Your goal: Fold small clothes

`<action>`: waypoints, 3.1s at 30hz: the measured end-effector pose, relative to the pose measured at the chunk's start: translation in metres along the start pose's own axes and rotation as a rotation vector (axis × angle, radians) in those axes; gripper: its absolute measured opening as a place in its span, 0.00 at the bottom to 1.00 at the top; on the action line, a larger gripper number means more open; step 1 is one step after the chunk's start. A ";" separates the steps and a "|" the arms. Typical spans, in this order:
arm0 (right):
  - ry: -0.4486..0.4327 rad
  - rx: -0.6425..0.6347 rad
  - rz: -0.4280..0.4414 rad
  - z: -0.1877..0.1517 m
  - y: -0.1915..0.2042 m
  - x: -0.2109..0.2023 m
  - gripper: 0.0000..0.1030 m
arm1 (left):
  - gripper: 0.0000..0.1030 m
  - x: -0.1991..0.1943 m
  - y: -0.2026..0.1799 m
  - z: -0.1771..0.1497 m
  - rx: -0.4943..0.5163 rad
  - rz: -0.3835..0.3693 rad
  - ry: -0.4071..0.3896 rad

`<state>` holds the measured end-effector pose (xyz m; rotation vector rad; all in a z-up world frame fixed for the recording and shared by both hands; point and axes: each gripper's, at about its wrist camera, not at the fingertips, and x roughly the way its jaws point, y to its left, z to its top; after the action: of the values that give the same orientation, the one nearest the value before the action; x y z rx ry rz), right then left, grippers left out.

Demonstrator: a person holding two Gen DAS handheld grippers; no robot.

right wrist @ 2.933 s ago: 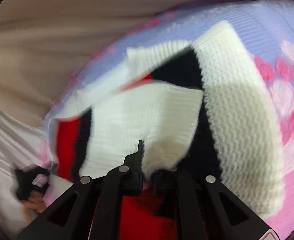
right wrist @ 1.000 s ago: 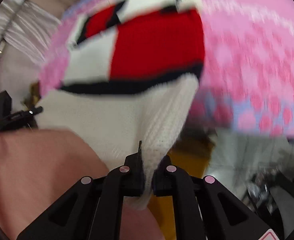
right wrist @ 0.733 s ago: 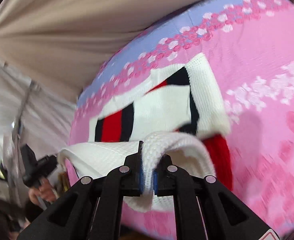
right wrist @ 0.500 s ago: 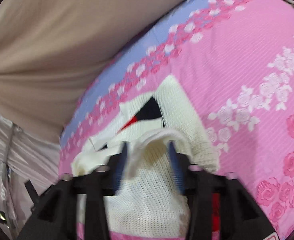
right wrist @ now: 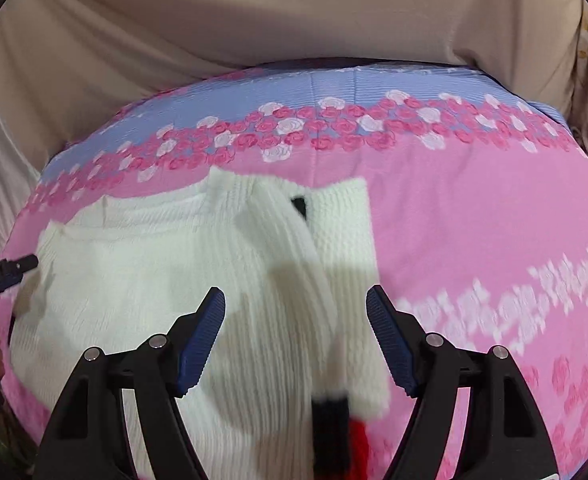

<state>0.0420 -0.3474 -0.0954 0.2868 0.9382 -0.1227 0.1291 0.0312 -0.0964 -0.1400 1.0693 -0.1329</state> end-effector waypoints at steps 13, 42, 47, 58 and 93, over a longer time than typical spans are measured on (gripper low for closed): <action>-0.336 0.204 0.402 0.033 -0.015 -0.145 0.07 | 0.06 -0.129 0.021 0.040 -0.092 -0.172 -0.194; 0.021 0.352 0.173 -0.027 -0.069 -0.037 0.70 | 0.83 -0.038 0.058 -0.025 -0.244 -0.092 -0.013; 0.171 0.482 0.246 -0.130 -0.076 -0.039 0.70 | 0.84 -0.035 0.088 -0.113 -0.393 -0.101 0.131; 0.134 0.593 0.354 -0.100 -0.073 -0.027 0.11 | 0.21 -0.030 0.056 -0.087 -0.384 -0.112 0.177; -0.118 0.288 0.212 -0.030 -0.058 -0.096 0.07 | 0.07 -0.041 -0.012 -0.020 -0.055 -0.093 0.001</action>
<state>-0.0507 -0.3959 -0.0459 0.6364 0.7667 -0.0778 0.0915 0.0261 -0.0679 -0.2391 1.0681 -0.1874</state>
